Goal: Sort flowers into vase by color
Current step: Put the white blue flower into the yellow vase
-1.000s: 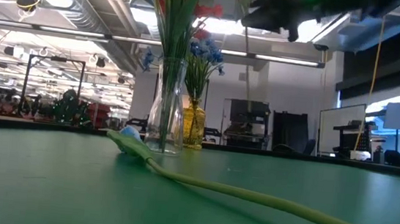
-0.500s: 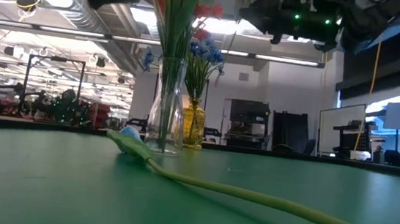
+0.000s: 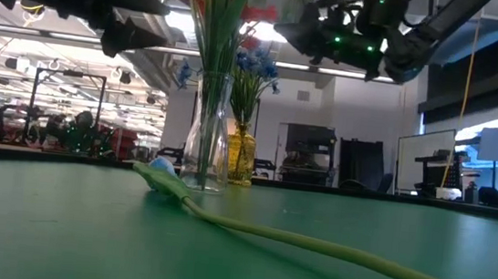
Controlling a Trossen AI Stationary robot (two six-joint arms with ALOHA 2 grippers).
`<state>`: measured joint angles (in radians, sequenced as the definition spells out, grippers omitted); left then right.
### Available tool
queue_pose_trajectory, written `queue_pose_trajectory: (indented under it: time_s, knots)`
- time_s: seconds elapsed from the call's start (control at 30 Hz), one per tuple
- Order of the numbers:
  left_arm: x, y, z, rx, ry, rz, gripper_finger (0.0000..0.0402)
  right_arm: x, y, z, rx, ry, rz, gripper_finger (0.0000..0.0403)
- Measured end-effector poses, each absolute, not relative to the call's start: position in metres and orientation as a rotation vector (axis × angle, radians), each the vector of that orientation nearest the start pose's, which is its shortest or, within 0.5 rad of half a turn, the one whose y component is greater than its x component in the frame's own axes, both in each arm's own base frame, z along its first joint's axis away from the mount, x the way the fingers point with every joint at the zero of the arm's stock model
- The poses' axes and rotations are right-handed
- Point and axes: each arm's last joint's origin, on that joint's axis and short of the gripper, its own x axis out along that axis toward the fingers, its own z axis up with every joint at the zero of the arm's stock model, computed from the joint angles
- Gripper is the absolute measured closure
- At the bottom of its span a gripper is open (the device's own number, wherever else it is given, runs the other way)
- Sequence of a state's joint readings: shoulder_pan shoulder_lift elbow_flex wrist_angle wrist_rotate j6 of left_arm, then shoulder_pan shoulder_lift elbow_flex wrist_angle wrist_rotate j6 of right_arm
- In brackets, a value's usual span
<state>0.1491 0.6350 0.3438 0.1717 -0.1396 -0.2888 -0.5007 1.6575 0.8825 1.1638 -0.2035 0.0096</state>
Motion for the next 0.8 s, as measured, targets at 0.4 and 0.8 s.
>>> queue_pose_trajectory:
  time_s: [0.4, 0.8]
  knots:
    - [0.152, 0.031, 0.233, -0.315, 0.084, 0.306, 0.0072, 0.328, -0.173, 0.256, -0.171, -0.219, -0.314, 0.0403]
    - [0.152, 0.031, 0.233, -0.341, 0.08, 0.307, 0.0072, 0.334, -0.175, 0.253, -0.178, -0.14, -0.304, 0.0403]
